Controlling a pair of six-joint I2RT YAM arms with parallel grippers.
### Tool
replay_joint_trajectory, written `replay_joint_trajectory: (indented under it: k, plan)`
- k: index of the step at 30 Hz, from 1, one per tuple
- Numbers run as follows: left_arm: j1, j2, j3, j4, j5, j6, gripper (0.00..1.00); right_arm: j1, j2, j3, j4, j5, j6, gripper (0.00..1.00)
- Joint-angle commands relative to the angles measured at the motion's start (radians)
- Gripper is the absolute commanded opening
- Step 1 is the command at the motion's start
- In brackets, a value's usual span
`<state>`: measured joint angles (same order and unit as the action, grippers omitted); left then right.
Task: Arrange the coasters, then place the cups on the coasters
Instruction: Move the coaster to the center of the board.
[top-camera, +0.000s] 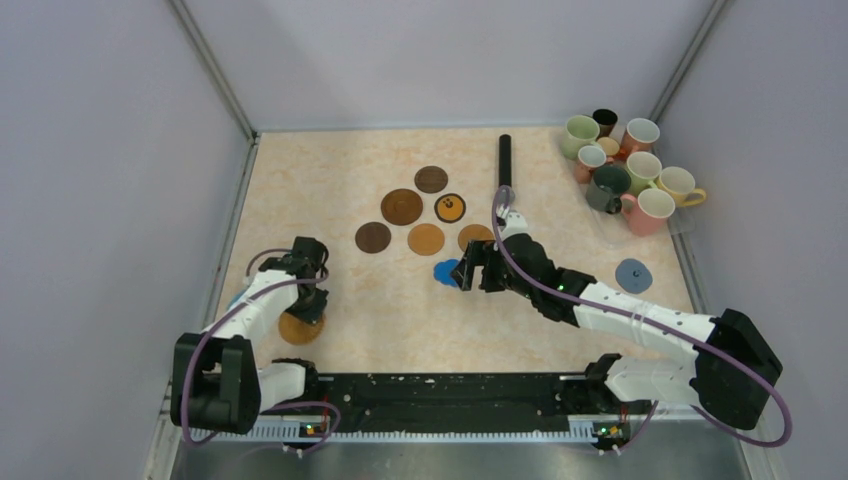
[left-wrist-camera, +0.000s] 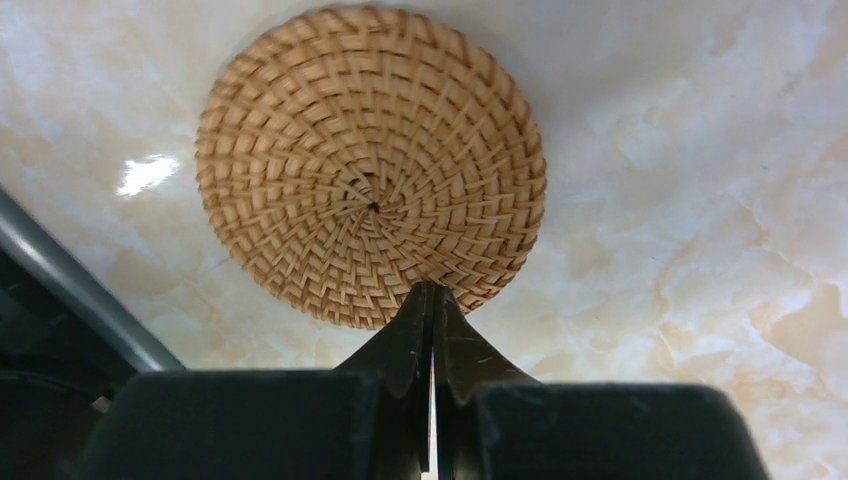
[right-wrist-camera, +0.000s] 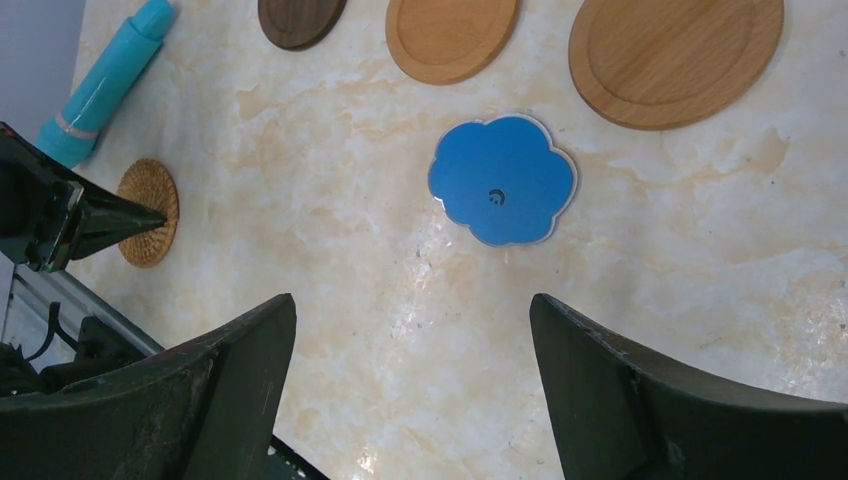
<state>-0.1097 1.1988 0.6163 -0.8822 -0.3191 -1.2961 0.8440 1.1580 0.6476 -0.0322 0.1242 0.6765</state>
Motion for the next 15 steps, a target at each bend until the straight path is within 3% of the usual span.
replay_joint_trajectory:
  k: [1, 15]
  plan:
    - [0.004, -0.035, -0.016, 0.11, 0.085, 0.074, 0.0, 0.001, -0.001, 0.014, 0.003, 0.017, -0.009, 0.86]
    - [-0.012, -0.024, -0.061, 0.275, 0.287, 0.189, 0.0, 0.001, 0.043, 0.02, 0.017, 0.002, 0.0, 0.85]
